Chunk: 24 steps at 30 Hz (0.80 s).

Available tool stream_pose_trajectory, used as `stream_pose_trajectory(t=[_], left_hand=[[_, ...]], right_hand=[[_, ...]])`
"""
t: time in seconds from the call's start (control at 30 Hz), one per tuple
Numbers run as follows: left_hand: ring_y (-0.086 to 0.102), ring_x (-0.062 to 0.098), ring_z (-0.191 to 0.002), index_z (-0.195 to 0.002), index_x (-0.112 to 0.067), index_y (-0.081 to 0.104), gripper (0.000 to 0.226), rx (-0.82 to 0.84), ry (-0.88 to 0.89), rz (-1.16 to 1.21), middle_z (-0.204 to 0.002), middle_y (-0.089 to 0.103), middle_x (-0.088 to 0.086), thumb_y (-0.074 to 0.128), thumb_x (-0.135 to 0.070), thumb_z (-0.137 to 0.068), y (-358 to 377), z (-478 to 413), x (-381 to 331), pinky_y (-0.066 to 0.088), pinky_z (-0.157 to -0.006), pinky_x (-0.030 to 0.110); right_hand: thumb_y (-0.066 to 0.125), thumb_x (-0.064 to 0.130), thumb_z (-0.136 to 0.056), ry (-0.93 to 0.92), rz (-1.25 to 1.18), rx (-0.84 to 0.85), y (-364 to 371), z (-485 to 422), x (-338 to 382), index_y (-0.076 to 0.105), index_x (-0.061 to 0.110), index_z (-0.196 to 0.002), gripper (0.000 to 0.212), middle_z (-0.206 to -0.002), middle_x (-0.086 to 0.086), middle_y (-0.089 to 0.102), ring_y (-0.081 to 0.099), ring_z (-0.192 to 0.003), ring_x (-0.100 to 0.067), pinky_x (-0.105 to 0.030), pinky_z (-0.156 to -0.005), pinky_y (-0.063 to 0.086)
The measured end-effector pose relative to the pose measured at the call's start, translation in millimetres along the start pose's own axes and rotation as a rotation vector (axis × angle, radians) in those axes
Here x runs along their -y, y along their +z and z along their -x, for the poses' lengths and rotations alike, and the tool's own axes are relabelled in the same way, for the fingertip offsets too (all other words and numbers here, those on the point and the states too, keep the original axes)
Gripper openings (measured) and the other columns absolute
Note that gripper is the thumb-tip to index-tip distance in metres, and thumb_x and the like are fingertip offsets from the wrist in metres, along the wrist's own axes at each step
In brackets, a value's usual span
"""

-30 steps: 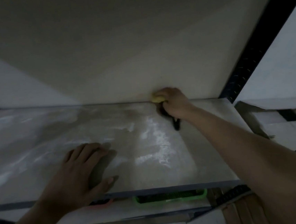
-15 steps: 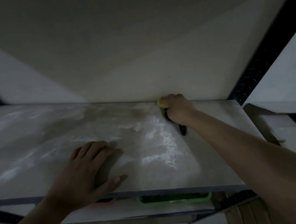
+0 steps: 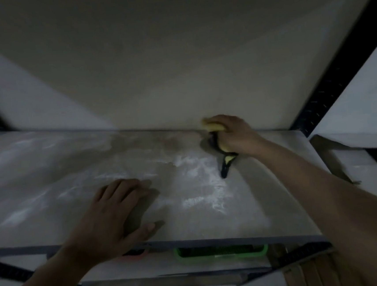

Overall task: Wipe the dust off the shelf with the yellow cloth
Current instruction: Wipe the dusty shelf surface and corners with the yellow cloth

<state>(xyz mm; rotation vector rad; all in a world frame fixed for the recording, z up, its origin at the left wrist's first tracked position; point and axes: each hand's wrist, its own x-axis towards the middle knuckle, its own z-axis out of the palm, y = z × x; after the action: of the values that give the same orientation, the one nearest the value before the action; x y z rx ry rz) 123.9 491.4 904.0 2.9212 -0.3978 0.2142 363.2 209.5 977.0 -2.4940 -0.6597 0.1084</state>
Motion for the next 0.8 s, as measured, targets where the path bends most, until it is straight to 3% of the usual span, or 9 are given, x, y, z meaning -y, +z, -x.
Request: stream_pose_trajectory(t=[0.1, 0.2, 0.27, 0.4, 0.5, 0.7, 0.8], left_hand=[[0.056, 0.027, -0.128, -0.144, -0.022, 0.060, 0.072, -0.052, 0.016, 0.008, -0.141, 0.057, 0.001, 0.041, -0.075, -0.099, 1, -2, 1, 0.046, -0.105, 0.047], [0.058, 0.031, -0.125, -0.140, -0.018, 0.063, 0.074, -0.079, 0.024, -0.013, -0.137, 0.060, 0.005, 0.036, -0.075, -0.101, 1, -4, 0, 0.047, -0.101, 0.049], [0.060, 0.035, -0.123, -0.136, -0.013, 0.067, 0.080, -0.075, 0.017, -0.014, -0.135, 0.062, 0.010, 0.031, -0.076, -0.102, 1, -4, -1, 0.048, -0.100, 0.051], [0.061, 0.037, -0.123, -0.133, -0.009, 0.069, 0.084, -0.081, 0.002, -0.023, -0.134, 0.064, 0.012, 0.028, -0.076, -0.102, -3, -3, -4, 0.048, -0.100, 0.052], [0.061, 0.036, -0.124, -0.135, -0.011, 0.068, 0.083, -0.071, 0.001, -0.018, -0.134, 0.064, 0.011, 0.028, -0.075, -0.101, -5, -2, -6, 0.047, -0.101, 0.051], [0.057, 0.031, -0.130, -0.143, -0.015, 0.063, 0.077, -0.083, 0.048, 0.015, -0.143, 0.060, 0.007, 0.030, -0.072, -0.104, -5, -1, -5, 0.045, -0.107, 0.049], [0.048, 0.030, -0.145, -0.153, -0.011, 0.054, 0.086, -0.064, 0.073, 0.008, -0.157, 0.052, 0.008, 0.033, -0.076, -0.101, 0, -1, -1, 0.037, -0.118, 0.049]], right_hand=[[0.056, 0.025, -0.085, 0.220, 0.156, -0.246, -48, 47, -69, 0.063, 0.034, -0.119, 0.036, -0.124, 0.005, 0.066, 0.060, -0.113, -0.019, -0.021, -0.090, 0.042], [0.051, 0.018, -0.089, 0.393, 0.333, -0.236, -60, 92, -116, 0.066, 0.017, -0.119, 0.034, -0.122, -0.012, 0.067, 0.061, -0.106, -0.034, -0.033, -0.087, 0.046], [0.049, 0.015, -0.090, 0.391, 0.389, -0.199, -43, 110, -120, 0.062, 0.006, -0.118, 0.033, -0.123, -0.020, 0.063, 0.059, -0.106, -0.038, -0.039, -0.091, 0.046], [0.048, 0.020, -0.093, 0.346, 0.406, -0.241, -14, 113, -93, 0.049, 0.005, -0.133, 0.042, -0.137, -0.018, 0.049, 0.048, -0.121, -0.038, -0.047, -0.102, 0.042], [0.050, 0.019, -0.092, 0.309, 0.399, -0.242, 12, 111, -55, 0.047, 0.005, -0.136, 0.047, -0.138, -0.017, 0.048, 0.050, -0.115, -0.037, -0.044, -0.098, 0.043], [0.050, 0.013, -0.091, 0.026, 0.135, -0.095, 80, 100, 46, 0.046, 0.013, -0.141, 0.050, -0.148, -0.006, 0.040, 0.040, -0.131, -0.028, -0.035, -0.113, 0.034], [0.048, 0.005, -0.093, 0.072, -0.064, -0.111, 49, 93, 28, 0.048, 0.012, -0.138, 0.046, -0.141, -0.010, 0.049, 0.048, -0.126, -0.027, -0.008, -0.103, 0.028]])
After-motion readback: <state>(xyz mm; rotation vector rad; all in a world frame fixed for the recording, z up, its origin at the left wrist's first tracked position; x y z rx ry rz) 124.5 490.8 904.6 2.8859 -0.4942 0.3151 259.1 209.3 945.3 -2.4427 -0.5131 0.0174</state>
